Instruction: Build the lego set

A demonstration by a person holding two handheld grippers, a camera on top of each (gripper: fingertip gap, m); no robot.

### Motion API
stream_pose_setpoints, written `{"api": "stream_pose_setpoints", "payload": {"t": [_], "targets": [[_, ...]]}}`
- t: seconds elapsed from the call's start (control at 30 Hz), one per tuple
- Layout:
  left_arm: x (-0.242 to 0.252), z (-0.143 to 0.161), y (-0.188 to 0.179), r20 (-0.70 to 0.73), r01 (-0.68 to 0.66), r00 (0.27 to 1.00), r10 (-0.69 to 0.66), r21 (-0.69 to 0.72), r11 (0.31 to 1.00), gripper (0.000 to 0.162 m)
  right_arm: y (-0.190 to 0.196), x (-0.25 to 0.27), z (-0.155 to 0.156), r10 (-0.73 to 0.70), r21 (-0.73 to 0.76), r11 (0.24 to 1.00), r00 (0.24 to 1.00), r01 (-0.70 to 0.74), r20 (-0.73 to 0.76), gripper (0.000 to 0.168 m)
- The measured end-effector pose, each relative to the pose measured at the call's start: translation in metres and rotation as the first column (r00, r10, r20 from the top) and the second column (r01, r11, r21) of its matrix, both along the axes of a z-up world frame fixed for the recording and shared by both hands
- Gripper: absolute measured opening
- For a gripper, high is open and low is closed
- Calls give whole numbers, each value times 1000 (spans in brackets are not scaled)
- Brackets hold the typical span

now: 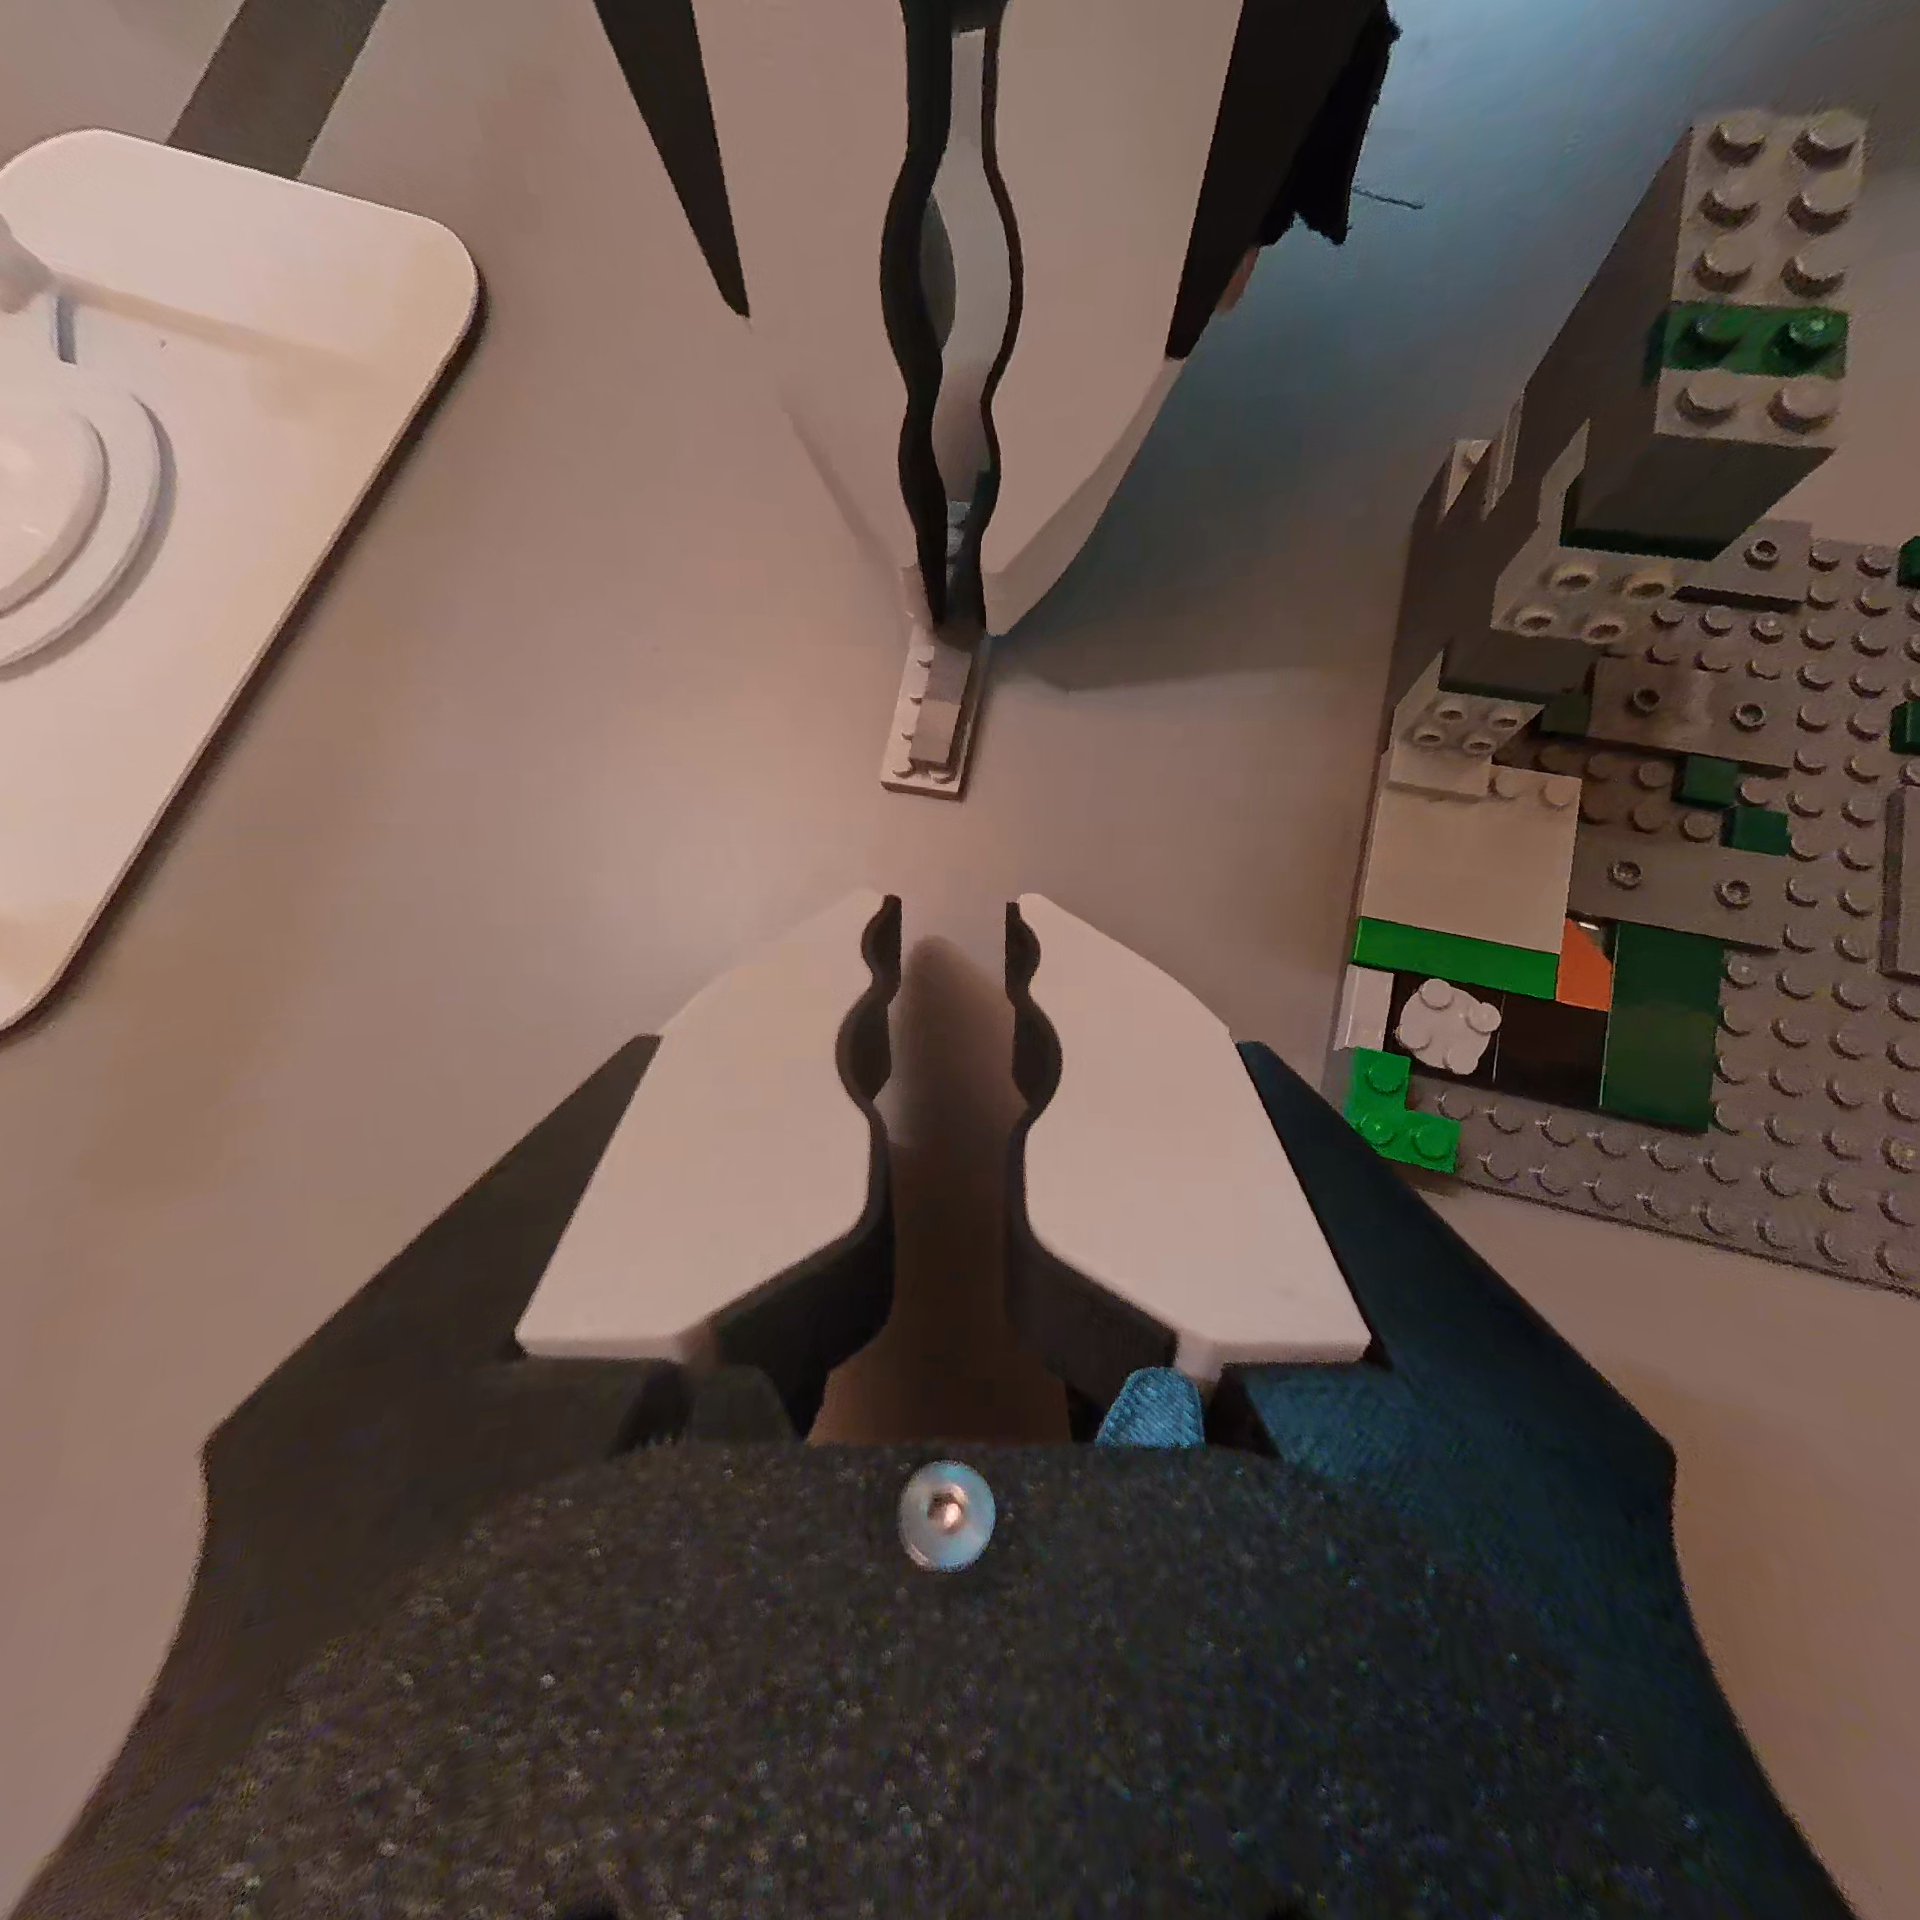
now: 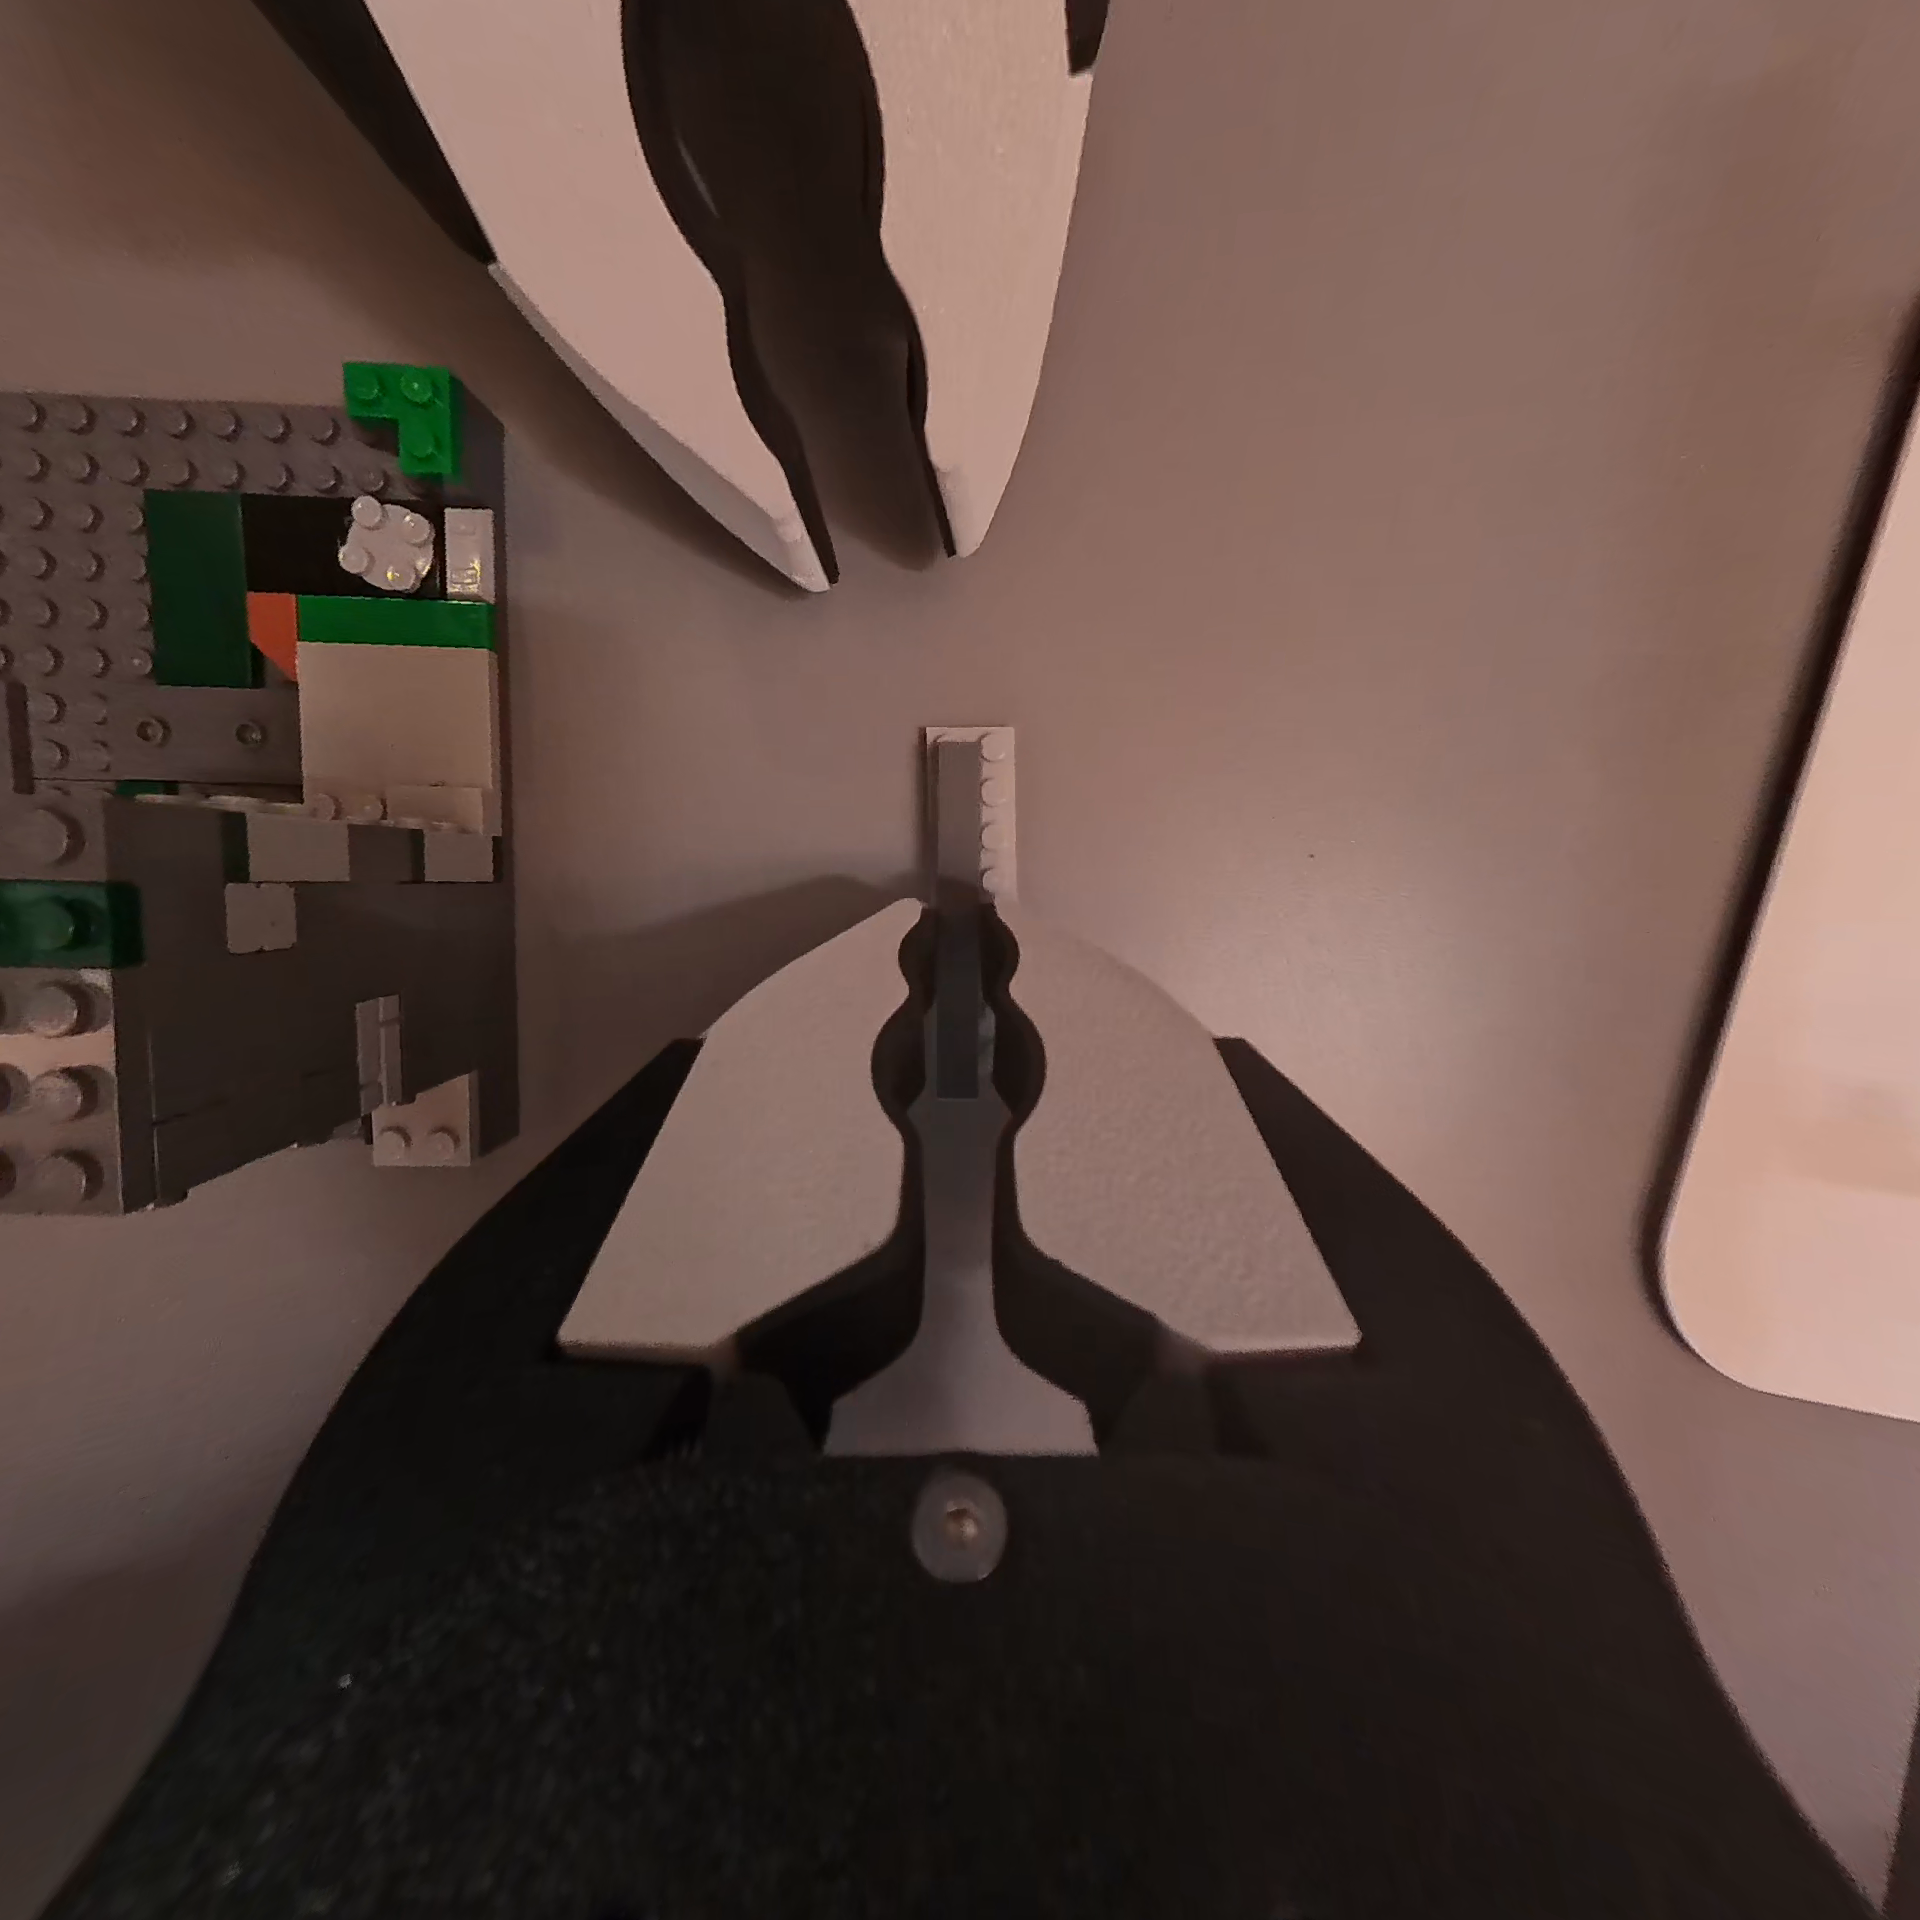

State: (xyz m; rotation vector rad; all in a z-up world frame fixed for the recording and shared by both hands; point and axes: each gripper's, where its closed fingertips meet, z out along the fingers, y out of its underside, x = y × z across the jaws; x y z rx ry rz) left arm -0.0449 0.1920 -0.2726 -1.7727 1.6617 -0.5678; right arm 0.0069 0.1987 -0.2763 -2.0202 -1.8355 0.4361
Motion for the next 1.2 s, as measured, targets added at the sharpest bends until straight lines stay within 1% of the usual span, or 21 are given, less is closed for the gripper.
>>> {"api": "stream_pose_setpoints", "payload": {"t": [0.37, 0.5, 0.6, 0.93, 1.1, 1.2], "targets": [[1, -3, -2, -5, 6, 1000, -6, -8, 1000, 18, -1, -2, -1, 6, 3, 1000, 1000, -6, -16, 8], [1, -4, -3, -7, 11, 1000, -11, -10, 1000, 19, -2, -4, 0, 12, -5, 1000, 999, -13, -30, 11], [2, -4, -3, -5, 10, 1000, -10, -12, 1000, 18, -3, -5, 4, 13, -4, 1000, 999, -13, -51, 14], [9, -6, 4, 7, -13, 1000, 13, -8, 1000, 19, 7, 12, 22, -32, 34, 999, 995, 35, -99, 12], [10, -6, 4, 11, -17, 1000, 17, -8, 1000, 18, 2, 13, 11, -6, -8, 1000, 997, 5, -79, 12], [9, -6, 4, 13, -20, 1000, 20, -11, 1000, 18, -1, 12, 2, 8, -3, 1000, 999, -9, -53, 12]]}}
